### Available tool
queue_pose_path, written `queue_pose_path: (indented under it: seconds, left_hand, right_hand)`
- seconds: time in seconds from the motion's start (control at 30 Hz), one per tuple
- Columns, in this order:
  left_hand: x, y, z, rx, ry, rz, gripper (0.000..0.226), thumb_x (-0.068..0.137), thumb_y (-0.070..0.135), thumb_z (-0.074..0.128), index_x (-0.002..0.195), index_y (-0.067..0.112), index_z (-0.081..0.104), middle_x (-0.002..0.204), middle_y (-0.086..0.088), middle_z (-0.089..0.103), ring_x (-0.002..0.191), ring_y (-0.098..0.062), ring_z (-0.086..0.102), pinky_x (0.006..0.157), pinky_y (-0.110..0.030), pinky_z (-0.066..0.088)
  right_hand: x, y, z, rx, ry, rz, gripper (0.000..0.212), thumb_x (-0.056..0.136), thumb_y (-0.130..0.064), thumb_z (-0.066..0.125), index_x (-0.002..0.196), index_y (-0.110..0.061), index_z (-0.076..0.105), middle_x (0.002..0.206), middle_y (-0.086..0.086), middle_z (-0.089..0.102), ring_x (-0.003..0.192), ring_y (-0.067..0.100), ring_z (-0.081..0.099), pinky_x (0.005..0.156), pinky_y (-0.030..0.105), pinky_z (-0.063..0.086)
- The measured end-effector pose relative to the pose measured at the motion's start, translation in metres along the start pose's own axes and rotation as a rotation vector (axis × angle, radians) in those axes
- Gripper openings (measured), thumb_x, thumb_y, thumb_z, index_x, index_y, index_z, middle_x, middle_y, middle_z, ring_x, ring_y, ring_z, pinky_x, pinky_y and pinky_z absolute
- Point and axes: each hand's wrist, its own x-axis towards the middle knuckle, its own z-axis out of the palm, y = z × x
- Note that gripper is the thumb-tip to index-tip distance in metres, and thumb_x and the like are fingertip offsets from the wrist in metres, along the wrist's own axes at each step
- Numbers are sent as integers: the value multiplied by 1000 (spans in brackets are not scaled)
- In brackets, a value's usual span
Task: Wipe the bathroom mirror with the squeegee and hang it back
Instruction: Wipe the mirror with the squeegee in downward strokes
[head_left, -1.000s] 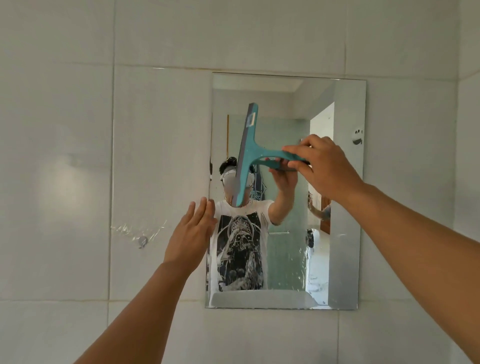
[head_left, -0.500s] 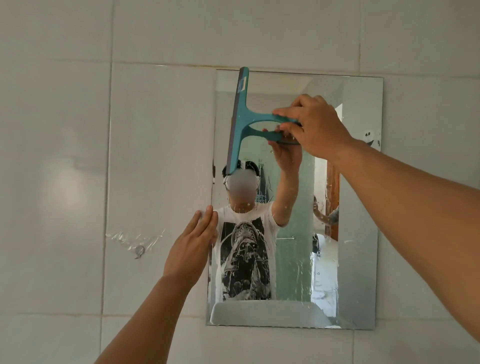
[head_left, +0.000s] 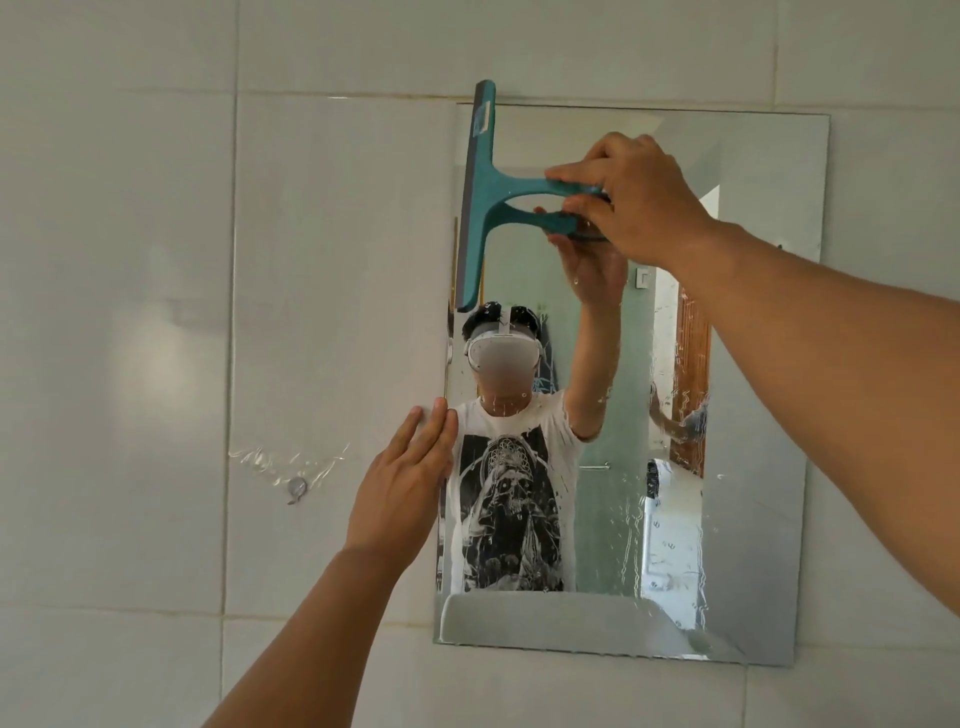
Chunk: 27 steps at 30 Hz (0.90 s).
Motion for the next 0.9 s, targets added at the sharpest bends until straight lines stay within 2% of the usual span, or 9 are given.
queue_pose_path:
  seconds: [0.33, 0.53, 0.63, 0.7, 0.77, 0.83, 0.9]
  left_hand:
    - [1, -5, 6, 46, 9, 32, 57, 98, 32, 9, 154, 24, 7, 163, 6, 6, 151, -19, 0, 115, -43, 33]
    - [0, -3, 5, 31, 32, 17, 58, 98, 41, 2, 153, 26, 9, 162, 8, 9, 150, -20, 3, 115, -40, 32]
    - [-1, 0, 2, 24, 34, 18, 69, 95, 50, -15, 154, 25, 11, 162, 6, 12, 150, -21, 6, 115, -40, 31]
    - [-1, 1, 1, 20, 24, 13, 62, 98, 47, -7, 153, 25, 11, 162, 6, 12, 150, -21, 5, 116, -40, 30]
    - [-1, 0, 2, 14, 14, 3, 53, 102, 33, 22, 153, 24, 11, 162, 6, 11, 150, -21, 5, 115, -41, 32]
    - [-1, -2, 4, 13, 14, 1, 64, 99, 18, 45, 154, 23, 12, 162, 5, 12, 150, -22, 6, 114, -41, 35]
    - [0, -2, 4, 11, 8, 1, 70, 95, 13, 53, 154, 22, 14, 161, 4, 14, 150, -23, 8, 112, -42, 37]
  right_hand:
    - [6, 6, 3, -75, -24, -15, 37, 98, -30, 52, 134, -35, 56, 113, 9, 58, 106, 33, 47, 91, 47, 36]
    - [2, 12, 0, -104, -34, -3, 37, 99, -30, 50, 135, -36, 56, 115, 9, 58, 107, 34, 47, 91, 47, 36]
    - [1, 15, -3, -109, -37, -2, 36, 99, -30, 50, 134, -36, 56, 115, 9, 58, 108, 33, 47, 92, 46, 35]
    - [0, 18, -7, -112, -39, 1, 36, 99, -29, 50, 134, -36, 56, 116, 9, 57, 109, 34, 46, 93, 47, 35]
    - [-2, 23, -10, -115, -44, 12, 36, 99, -29, 50, 134, -36, 56, 116, 9, 57, 108, 34, 46, 92, 46, 35]
    - [-4, 27, -13, -120, -48, 20, 36, 99, -29, 50, 134, -36, 56, 116, 9, 57, 108, 33, 46, 92, 46, 35]
    - [-8, 31, -15, -128, -50, 29, 36, 99, -29, 50, 134, -36, 56, 115, 9, 57, 107, 33, 46, 91, 46, 35]
